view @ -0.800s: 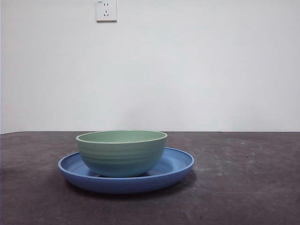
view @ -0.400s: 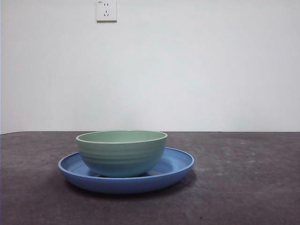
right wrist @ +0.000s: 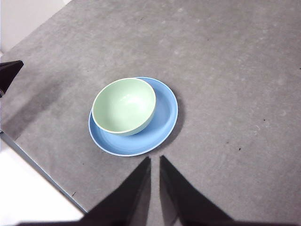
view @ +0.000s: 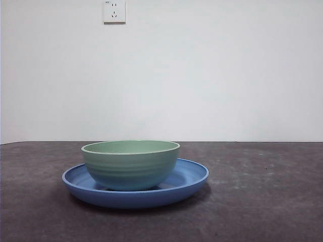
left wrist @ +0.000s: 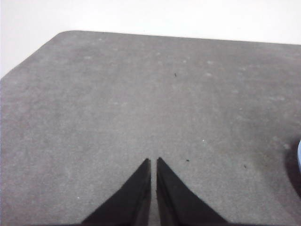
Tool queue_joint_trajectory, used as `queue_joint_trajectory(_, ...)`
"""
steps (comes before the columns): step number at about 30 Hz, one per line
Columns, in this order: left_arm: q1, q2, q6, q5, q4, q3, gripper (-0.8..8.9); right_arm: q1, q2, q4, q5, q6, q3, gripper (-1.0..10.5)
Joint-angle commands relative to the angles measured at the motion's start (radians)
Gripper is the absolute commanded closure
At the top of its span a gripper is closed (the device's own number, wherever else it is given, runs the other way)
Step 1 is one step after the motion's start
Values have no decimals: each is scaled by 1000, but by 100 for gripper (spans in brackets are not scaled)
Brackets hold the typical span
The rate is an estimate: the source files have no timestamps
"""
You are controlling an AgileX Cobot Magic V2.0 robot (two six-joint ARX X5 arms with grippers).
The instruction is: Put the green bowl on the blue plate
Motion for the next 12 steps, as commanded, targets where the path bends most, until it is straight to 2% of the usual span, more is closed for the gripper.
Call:
queue_joint_trajectory(1, 3, -1, 5, -4, -3, -18, 794, 7, 4, 10, 0, -9, 5, 918)
queue_joint_trajectory(12, 4, -1, 6, -84, 76, -52, 794, 7, 4, 10, 0, -9, 5, 918)
